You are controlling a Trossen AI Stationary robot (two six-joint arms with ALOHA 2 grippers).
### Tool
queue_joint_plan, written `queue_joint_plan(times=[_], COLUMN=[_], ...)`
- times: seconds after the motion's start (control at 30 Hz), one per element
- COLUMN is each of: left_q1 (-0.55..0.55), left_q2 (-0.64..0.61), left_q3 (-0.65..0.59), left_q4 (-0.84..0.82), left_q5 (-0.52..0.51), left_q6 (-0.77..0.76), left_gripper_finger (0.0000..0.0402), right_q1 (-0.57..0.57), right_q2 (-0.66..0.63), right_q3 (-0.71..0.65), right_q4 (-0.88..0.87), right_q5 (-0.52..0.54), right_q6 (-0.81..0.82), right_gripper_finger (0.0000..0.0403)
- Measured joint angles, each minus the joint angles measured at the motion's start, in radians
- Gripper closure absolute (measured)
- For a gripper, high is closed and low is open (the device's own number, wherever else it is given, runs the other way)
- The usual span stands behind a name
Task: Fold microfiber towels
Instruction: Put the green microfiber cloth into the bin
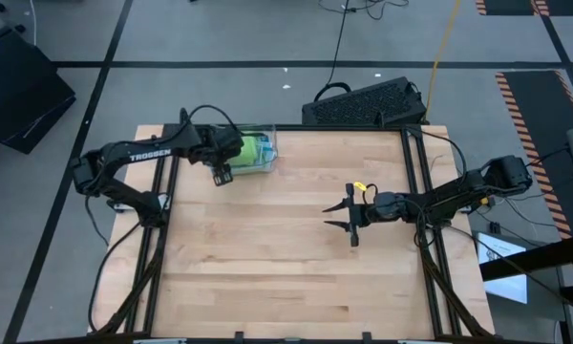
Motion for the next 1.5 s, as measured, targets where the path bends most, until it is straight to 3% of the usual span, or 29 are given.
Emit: queue_joint_plan(times=[0.17, 0.33, 0.7, 0.9, 1.07, 1.27, 1.5], left_q1=[-0.001, -0.001, 0.049, 0.068, 0.091, 0.079, 0.055], left_q2=[0.0, -0.002, 0.0, 0.0, 0.0, -0.045, -0.032], left_q3=[0.079, 0.142, -0.039, -0.18, -0.197, -0.085, -0.054], left_q4=[-0.047, 0.01, 0.243, 0.469, 0.498, 0.443, 0.405], left_q5=[0.012, 0.02, 0.015, 0.021, 0.083, 0.079, 0.165], left_q6=[0.005, -0.058, -0.198, -0.183, -0.179, -0.182, -0.12], left_gripper_finger=[0.0115, 0.0129, 0.0334, 0.0393, 0.0394, 0.0376, 0.0397], right_q1=[0.0, 0.0, 0.0, 0.0, 0.0, 0.0, 0.0], right_q2=[0.0, 0.0, 0.0, 0.0, 0.0, 0.0, 0.0], right_q3=[0.0, 0.0, 0.0, 0.0, 0.0, 0.0, 0.0], right_q4=[0.0, 0.0, -0.006, -0.006, -0.006, -0.006, -0.007], right_q5=[0.0, 0.0, 0.0, 0.0, 0.0, 0.0, 0.0], right_q6=[0.001, 0.001, 0.005, 0.006, 0.006, 0.012, 0.013], right_gripper_finger=[0.0271, 0.0271, 0.0271, 0.0271, 0.0271, 0.0271, 0.0271])
